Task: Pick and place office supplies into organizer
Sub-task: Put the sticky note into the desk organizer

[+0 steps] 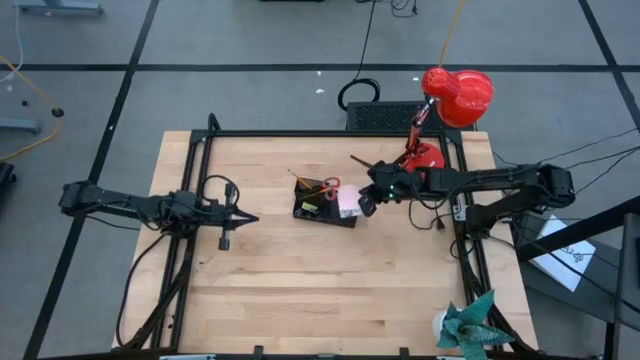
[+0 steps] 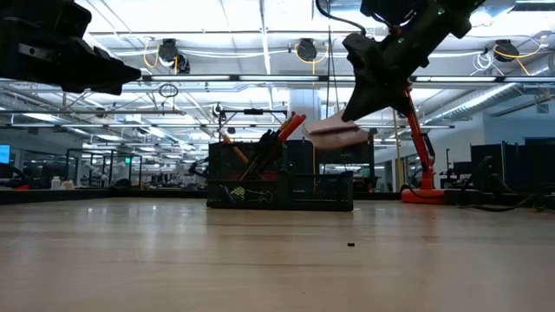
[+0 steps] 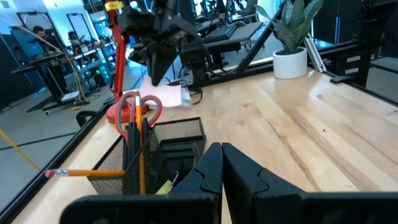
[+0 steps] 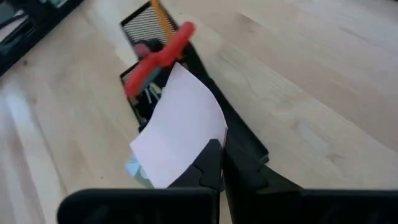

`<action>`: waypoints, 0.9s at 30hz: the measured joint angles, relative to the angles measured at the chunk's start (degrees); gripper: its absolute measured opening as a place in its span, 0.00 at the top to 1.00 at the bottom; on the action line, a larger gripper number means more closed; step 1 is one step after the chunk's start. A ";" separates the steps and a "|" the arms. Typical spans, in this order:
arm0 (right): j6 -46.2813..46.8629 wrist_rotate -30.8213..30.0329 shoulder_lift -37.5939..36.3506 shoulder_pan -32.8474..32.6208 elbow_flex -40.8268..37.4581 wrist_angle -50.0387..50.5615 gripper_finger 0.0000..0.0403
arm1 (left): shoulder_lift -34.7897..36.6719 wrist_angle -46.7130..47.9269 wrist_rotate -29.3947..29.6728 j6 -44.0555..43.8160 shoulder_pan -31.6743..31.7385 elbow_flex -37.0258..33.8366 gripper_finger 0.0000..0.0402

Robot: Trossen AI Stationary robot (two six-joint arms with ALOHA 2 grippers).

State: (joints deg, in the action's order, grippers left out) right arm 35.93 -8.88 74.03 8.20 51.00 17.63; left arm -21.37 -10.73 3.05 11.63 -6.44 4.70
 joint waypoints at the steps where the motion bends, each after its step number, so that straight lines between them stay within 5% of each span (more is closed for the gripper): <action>1: 0.86 -0.04 0.29 0.26 0.00 0.02 1.00 | 0.00 0.22 0.00 0.01 -0.02 -0.01 0.98; 27: 13.00 -12.91 11.84 -4.53 0.00 -7.77 1.00 | 0.00 0.62 0.00 0.31 0.00 -0.01 0.98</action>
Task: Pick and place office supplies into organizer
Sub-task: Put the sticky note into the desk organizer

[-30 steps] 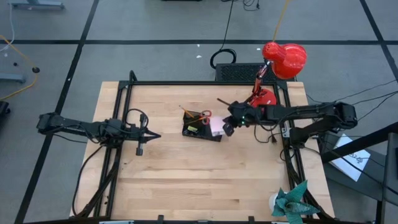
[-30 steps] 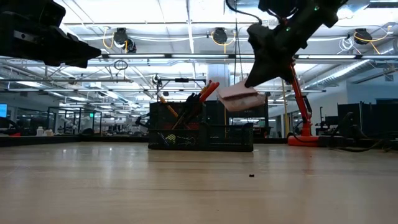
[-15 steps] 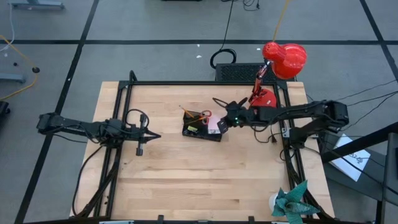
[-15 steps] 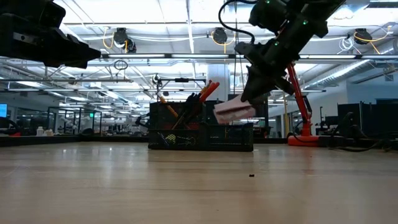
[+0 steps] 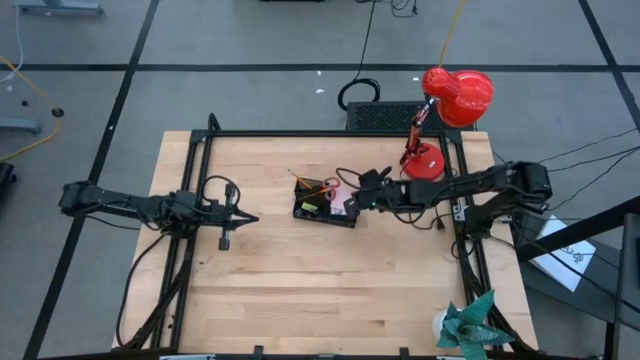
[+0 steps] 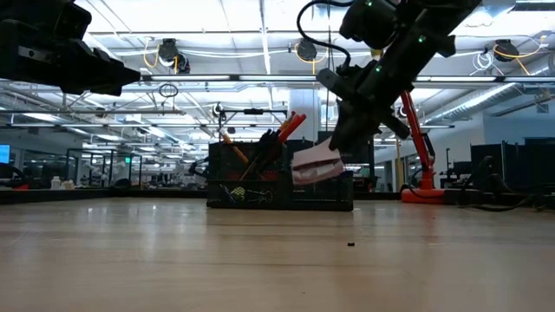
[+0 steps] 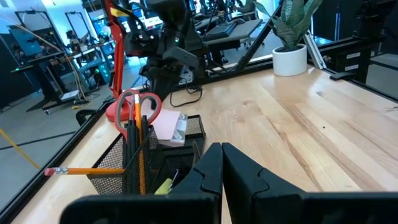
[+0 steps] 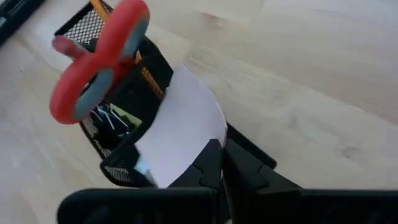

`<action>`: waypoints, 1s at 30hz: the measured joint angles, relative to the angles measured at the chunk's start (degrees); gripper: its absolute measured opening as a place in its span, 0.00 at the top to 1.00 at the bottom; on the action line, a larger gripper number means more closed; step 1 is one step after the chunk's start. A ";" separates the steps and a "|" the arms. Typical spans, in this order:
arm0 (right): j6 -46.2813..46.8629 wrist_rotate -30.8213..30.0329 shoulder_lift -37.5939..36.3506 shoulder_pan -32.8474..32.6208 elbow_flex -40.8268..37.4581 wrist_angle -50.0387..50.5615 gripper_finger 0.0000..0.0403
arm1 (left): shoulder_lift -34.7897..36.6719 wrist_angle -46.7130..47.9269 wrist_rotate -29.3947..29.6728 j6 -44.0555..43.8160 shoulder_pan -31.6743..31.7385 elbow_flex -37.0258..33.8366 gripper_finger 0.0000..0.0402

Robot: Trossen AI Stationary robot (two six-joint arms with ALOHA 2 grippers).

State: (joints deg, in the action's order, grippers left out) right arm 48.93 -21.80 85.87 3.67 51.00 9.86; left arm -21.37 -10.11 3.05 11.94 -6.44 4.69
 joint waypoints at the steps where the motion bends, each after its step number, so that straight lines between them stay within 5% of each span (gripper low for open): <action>1: -0.07 -0.93 0.11 -0.43 0.00 0.02 1.00 | 0.00 -0.01 0.00 0.00 -0.01 0.00 0.98; 11: 0.14 -6.72 0.30 -3.58 0.00 -0.25 1.00 | 0.01 0.00 0.00 0.02 -0.02 0.00 0.98; 30: 1.59 -5.34 2.95 -2.89 0.01 -1.29 1.00 | 0.00 -0.04 0.00 0.18 -0.01 0.01 0.97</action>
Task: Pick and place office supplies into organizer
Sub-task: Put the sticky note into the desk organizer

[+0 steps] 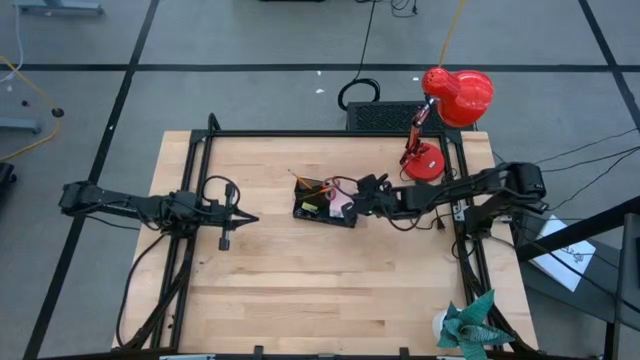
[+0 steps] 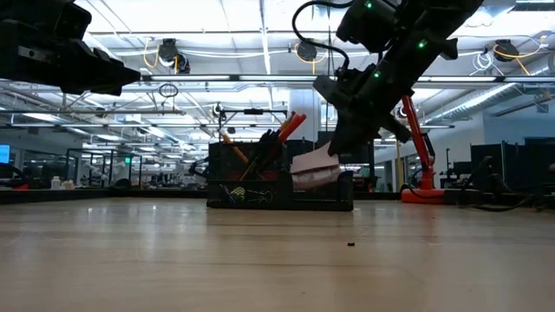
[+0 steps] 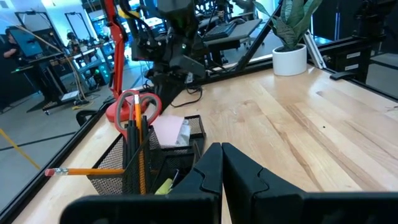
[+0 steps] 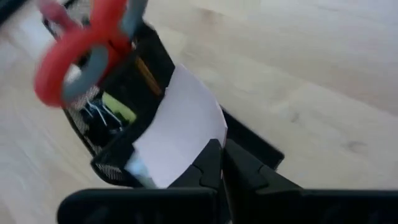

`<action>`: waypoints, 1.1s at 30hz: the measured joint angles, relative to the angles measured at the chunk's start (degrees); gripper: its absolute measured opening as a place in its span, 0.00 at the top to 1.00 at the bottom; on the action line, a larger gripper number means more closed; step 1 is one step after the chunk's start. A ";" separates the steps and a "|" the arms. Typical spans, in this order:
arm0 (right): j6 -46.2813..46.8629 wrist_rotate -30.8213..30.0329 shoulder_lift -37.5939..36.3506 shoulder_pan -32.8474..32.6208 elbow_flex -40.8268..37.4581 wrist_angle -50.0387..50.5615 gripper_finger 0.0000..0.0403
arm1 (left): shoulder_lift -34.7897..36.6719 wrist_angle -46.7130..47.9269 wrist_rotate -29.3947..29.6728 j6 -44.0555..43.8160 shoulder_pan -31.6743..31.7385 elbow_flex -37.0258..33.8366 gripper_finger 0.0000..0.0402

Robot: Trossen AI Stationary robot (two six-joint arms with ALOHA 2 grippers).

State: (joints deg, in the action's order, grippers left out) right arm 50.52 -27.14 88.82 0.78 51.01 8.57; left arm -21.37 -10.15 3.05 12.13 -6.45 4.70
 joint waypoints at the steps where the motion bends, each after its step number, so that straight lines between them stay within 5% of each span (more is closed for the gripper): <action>1: 0.12 0.43 0.27 -0.01 -0.01 0.11 1.00 | 0.00 0.02 0.00 0.01 -0.01 0.00 0.98; 19: -2.71 3.24 5.63 -0.48 -0.01 -3.77 0.98 | 0.01 0.06 0.00 0.23 -0.01 -0.01 0.98; 33: -1.68 4.94 5.56 -0.52 -0.01 -3.94 0.67 | 0.01 0.08 0.00 -0.32 -0.01 -0.01 0.97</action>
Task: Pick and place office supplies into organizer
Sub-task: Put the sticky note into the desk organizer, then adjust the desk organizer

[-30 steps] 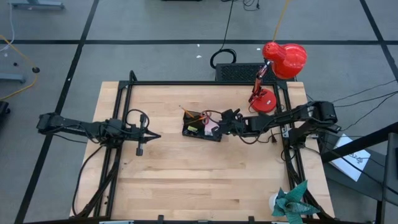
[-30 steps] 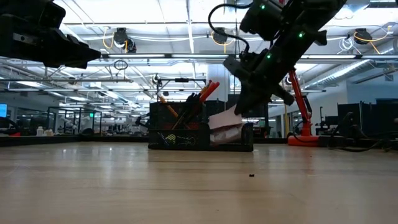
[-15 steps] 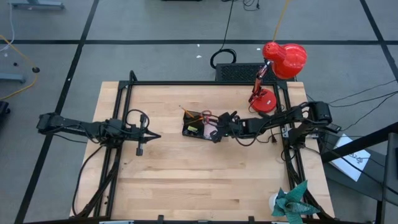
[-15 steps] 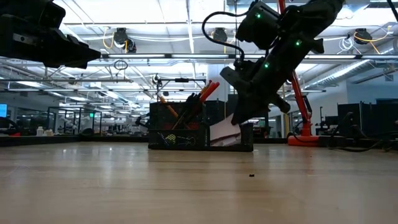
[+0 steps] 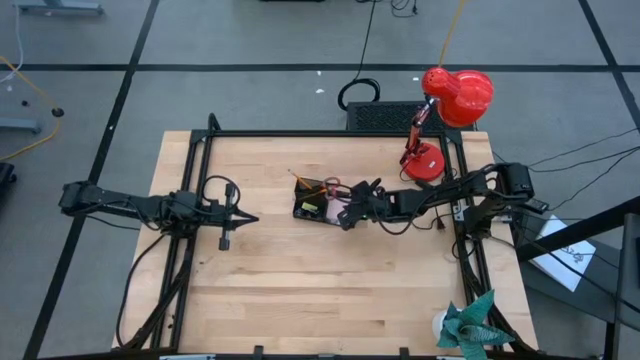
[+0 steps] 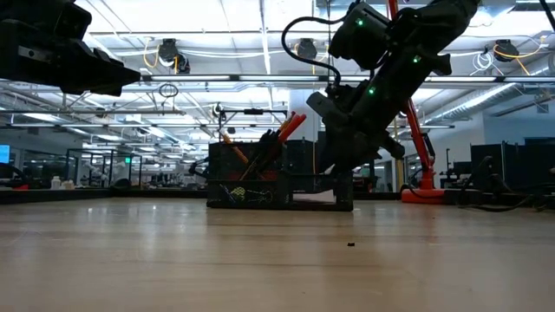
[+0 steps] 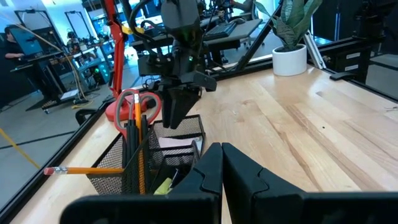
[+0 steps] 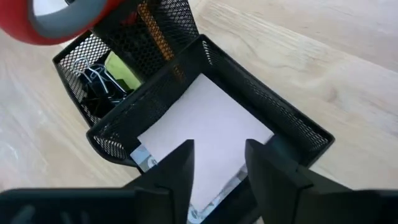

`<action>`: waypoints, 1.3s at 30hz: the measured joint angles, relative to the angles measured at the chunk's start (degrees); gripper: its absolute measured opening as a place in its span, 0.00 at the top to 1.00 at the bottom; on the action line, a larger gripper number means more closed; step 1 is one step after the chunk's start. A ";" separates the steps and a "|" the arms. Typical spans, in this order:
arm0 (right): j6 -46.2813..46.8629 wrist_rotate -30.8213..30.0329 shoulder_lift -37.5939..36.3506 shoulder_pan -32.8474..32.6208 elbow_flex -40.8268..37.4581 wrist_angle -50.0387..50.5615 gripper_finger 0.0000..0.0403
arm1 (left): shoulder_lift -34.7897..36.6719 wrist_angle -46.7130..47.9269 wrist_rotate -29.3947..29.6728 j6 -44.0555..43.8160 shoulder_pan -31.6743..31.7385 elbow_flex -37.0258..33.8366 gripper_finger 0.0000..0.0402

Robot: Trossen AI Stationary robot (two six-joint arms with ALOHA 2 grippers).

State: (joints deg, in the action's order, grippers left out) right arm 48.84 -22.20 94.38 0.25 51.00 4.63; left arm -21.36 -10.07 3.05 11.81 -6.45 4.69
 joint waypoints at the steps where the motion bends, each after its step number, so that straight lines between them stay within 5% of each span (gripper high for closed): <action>1: -0.05 -0.02 -0.24 0.00 0.00 0.19 0.65 | 0.01 0.00 0.00 -0.02 0.02 0.00 0.98; 13: -8.72 -1.85 -4.73 -0.30 0.00 0.34 0.67 | 0.00 0.04 -0.03 -0.09 0.00 0.01 0.98; 20: -28.66 -6.25 -14.66 -3.10 0.00 -0.26 0.78 | 0.01 2.02 -0.09 4.80 -0.01 0.00 0.98; 25: -46.60 -0.29 -22.36 -5.52 -0.40 -2.12 0.91 | 0.02 1.39 0.19 5.91 -0.01 0.00 0.98; 30: -55.55 7.34 -28.47 -7.08 -7.95 -15.13 0.98 | -0.43 -2.47 3.50 3.36 0.00 0.00 0.98; 39: -58.29 5.44 -36.04 -5.43 -23.02 -30.72 1.00 | -9.13 -9.13 15.15 -1.40 3.16 0.00 0.98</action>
State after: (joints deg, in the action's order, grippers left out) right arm -9.45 -16.76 58.34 -5.18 27.98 -26.09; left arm -30.49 -19.20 18.20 10.41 -3.29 4.69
